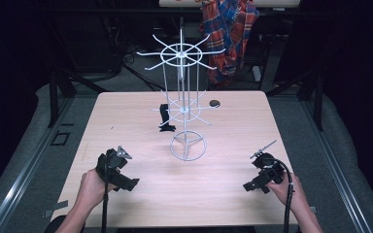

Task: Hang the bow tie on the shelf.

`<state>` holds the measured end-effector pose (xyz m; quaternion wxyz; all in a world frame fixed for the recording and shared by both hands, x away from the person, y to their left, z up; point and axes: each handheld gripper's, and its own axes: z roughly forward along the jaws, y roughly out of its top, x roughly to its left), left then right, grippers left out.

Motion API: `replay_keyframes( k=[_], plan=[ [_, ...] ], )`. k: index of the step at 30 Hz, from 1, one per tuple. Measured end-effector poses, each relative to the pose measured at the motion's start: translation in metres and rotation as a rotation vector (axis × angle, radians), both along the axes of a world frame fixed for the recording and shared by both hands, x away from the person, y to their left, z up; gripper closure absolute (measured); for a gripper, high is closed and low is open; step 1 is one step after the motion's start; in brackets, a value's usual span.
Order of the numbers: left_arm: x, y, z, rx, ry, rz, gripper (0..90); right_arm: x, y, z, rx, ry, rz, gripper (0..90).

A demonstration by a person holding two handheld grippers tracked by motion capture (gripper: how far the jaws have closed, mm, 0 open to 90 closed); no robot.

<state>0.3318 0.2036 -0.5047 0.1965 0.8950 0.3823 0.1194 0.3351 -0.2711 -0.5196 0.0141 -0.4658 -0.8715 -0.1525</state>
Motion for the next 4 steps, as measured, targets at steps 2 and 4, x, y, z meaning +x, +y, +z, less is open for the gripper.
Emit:
replay_keyframes(
  k=[2, 4],
  plan=[
    [0.0018, 0.0004, -0.0004, -0.006, 0.007, -0.005, 0.0, -0.0012, 0.0006, -0.0005, 0.009, -0.013, -0.015, 11.4],
    [0.0033, 0.0003, -0.0002, -0.01, 0.005, -0.009, 0.0, 0.0009, -0.0014, -0.0002, 0.008, -0.003, 0.012, 11.0]
  ],
)
